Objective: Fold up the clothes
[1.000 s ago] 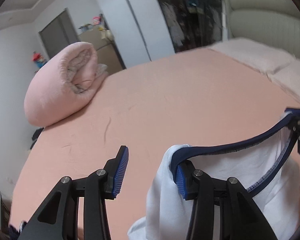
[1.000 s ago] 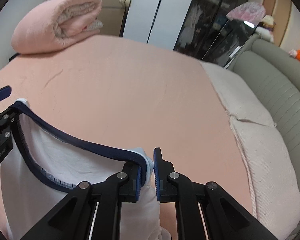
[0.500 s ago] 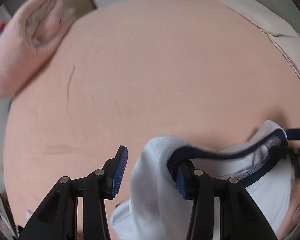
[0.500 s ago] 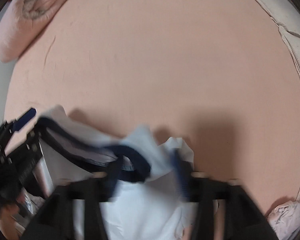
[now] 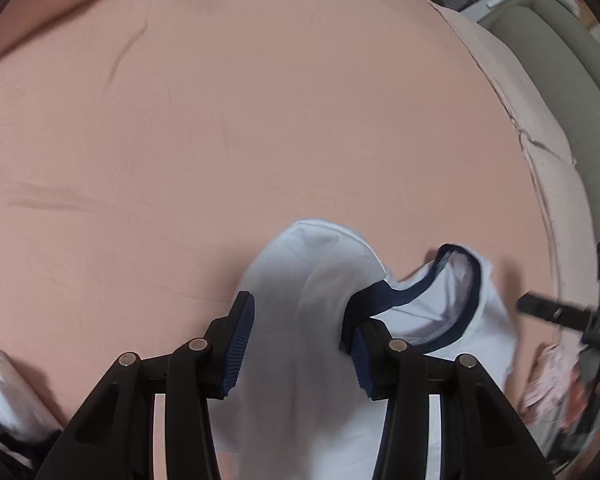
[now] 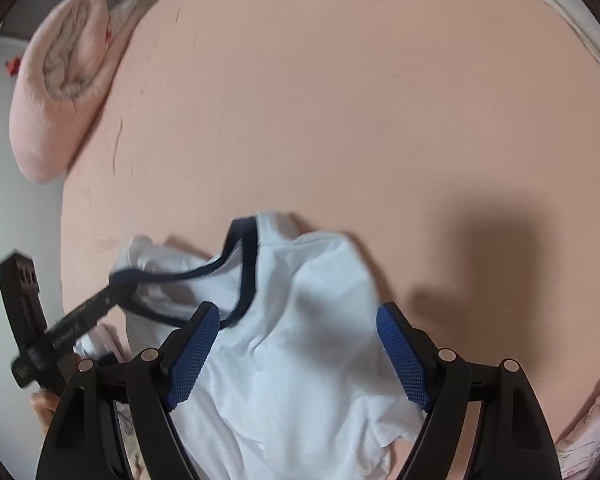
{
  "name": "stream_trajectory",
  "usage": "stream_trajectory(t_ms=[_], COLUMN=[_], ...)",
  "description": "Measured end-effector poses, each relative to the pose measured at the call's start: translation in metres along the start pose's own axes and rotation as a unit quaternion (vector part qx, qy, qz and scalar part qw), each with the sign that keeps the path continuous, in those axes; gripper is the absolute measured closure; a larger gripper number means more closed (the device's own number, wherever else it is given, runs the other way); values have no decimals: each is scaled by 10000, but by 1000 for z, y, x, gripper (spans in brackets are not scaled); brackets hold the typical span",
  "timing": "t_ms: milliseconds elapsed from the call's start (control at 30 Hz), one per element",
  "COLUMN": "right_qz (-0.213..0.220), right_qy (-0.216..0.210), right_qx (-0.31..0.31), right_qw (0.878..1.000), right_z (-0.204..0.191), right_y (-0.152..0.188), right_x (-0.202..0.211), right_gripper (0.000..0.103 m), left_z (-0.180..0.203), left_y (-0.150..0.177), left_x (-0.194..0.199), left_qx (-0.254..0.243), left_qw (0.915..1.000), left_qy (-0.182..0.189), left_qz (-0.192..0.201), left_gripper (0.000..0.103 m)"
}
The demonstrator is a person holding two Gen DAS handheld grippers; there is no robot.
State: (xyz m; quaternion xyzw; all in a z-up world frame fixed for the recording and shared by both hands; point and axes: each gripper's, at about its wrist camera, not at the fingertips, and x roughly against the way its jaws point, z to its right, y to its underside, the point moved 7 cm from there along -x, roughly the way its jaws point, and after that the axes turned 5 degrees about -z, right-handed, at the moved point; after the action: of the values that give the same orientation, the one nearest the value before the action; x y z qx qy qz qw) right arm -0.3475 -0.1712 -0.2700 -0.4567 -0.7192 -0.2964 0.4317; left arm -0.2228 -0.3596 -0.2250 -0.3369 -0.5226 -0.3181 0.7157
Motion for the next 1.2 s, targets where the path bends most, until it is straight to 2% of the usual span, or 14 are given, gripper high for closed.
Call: stream_trajectory(t_ms=[67,167,267,367,467,600,700,767,933,1067,1100,1200], right_qz=[117,425,511,551,546,523,536,572,545,577,559,587], right_qy=[-119,-339,-610,-792,-723,-813,-1031,-1267,-1721,-1981,-2151,-2792], right_qx=[-92,-291,-505,-574,-526,-616,-832,-1010,-1495,-1731,-1827,-2253], right_qw=[9998,9981,9955,9937,9945,9934,9897,9851,9722,9630,9577,9316], right_z=[9,24,38,46,51,70,80,90,108,122,124,127], right_y=[2,-1,-3,0,6,24,27,37,60,82,88,101], right_x=[6,17,26,27,30,21,17,18,10,8,7,2], right_gripper=[22,22,22,22,22,22,22,22,22,22,22,22], left_z=[-3,-8,-7,-1,8,18,17,14,2,-28,-35,-54], left_y=[1,0,-3,-3,4,8,15,25,41,57,64,83], left_x=[8,21,27,32,36,44,50,53,60,57,56,46], left_qx=[-52,115,336,208,17,-82,-104,-86,320,772,915,1293], left_qw=[9998,9988,9971,9976,9980,9950,9926,9919,9888,9861,9843,9786], left_qy=[-105,29,594,601,563,949,1127,1121,1243,1221,1285,1471], left_qz=[186,469,347,264,277,285,440,585,757,816,798,636], left_gripper=[61,61,61,61,61,61,61,61,61,61,61,61])
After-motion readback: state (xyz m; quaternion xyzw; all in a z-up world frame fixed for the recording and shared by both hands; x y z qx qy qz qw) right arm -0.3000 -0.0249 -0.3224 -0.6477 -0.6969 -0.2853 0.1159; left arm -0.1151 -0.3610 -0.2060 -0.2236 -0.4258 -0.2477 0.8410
